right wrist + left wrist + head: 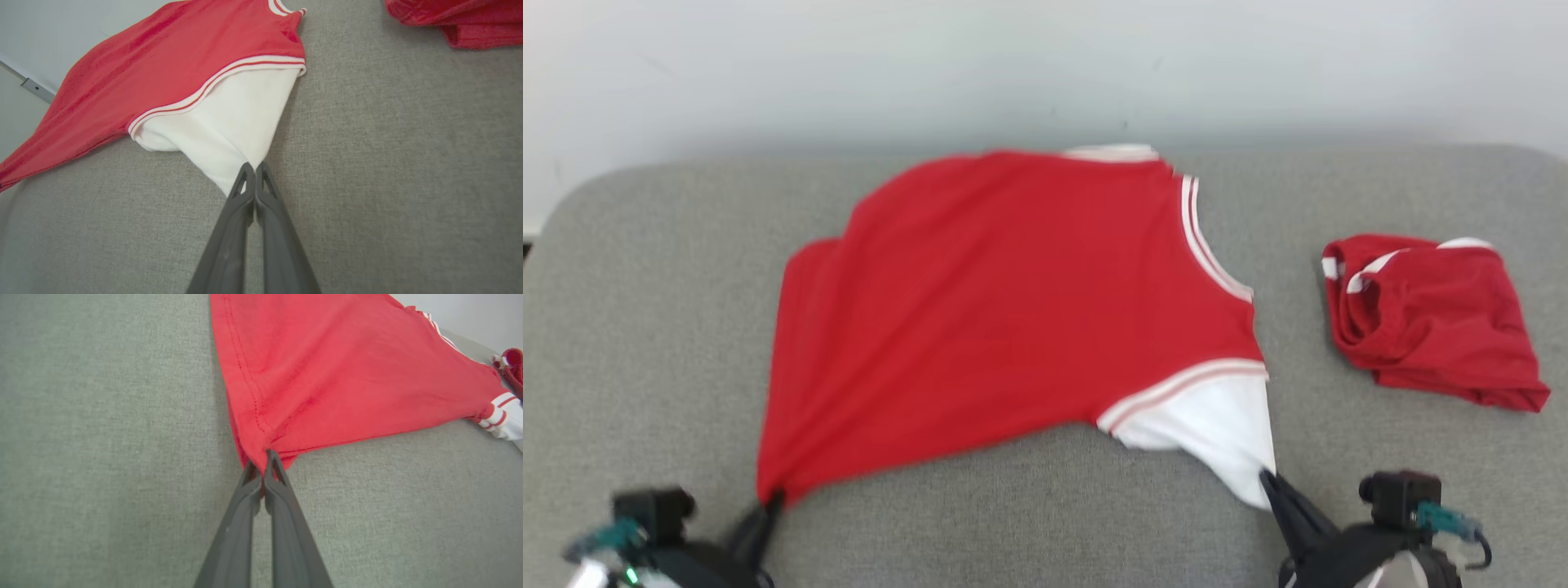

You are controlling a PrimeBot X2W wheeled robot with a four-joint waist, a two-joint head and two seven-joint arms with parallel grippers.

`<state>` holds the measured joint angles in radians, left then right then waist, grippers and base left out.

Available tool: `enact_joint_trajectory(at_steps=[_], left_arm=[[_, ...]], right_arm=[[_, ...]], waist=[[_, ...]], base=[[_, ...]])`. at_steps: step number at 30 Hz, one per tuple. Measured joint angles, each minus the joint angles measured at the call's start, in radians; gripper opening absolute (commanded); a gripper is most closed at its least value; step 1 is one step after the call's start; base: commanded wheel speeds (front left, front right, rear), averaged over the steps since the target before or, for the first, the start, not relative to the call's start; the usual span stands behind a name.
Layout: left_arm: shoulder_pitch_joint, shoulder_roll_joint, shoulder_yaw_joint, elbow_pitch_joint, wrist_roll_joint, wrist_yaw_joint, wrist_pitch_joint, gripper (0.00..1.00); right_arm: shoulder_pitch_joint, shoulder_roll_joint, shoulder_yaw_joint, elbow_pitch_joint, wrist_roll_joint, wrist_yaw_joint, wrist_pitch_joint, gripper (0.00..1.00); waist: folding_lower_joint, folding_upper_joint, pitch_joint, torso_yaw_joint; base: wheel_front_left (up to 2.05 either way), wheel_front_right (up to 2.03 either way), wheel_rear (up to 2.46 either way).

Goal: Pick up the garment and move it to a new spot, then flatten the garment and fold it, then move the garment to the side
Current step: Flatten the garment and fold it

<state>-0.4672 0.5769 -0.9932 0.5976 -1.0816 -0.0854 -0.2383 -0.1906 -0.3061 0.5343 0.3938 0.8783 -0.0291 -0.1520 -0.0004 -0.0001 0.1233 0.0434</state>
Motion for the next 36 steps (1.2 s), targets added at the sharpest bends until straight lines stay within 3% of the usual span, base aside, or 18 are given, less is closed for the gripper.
enact_joint_trajectory(at_steps=[12,23,30,33,36], left_arm=[[0.177,-0.025,-0.004,-0.078,0.004,0.122,-0.009,0.0],[0.209,-0.023,0.002,-0.16,0.029,0.146,-0.009,0.0],[-0.047,-0.014,0.007,-0.171,0.058,0.031,0.079,0.0],[-0.201,-0.021,0.068,-0.118,-0.001,-0.01,0.143,0.0],[-0.431,-0.015,0.126,-0.024,0.002,-0.012,0.206,0.0]], right_arm=[[0.164,-0.075,0.055,-0.082,-0.039,-0.018,0.005,0.0],[0.153,-0.077,0.091,-0.141,-0.05,-0.032,0.077,0.0],[-0.157,-0.054,0.119,-0.095,-0.077,0.0,0.234,0.0],[-0.388,-0.022,0.073,-0.02,-0.07,0.003,0.3,0.0],[-0.674,0.028,-0.012,0.049,-0.093,0.013,0.363,0.0]], waist=[[0.0,-0.0001,-0.154,-0.013],[0.0003,0.0,-0.168,-0.055],[0.0005,0.0001,-0.103,-0.069],[0.0006,0.0002,-0.066,-0.074],[0.0007,0.0003,-0.027,-0.077]], base=[[0.0,0.0,0.0],[0.0,0.0,0.0],[0.0,0.0,0.0],[0.0,0.0,0.0],[0.0,0.0,0.0]])
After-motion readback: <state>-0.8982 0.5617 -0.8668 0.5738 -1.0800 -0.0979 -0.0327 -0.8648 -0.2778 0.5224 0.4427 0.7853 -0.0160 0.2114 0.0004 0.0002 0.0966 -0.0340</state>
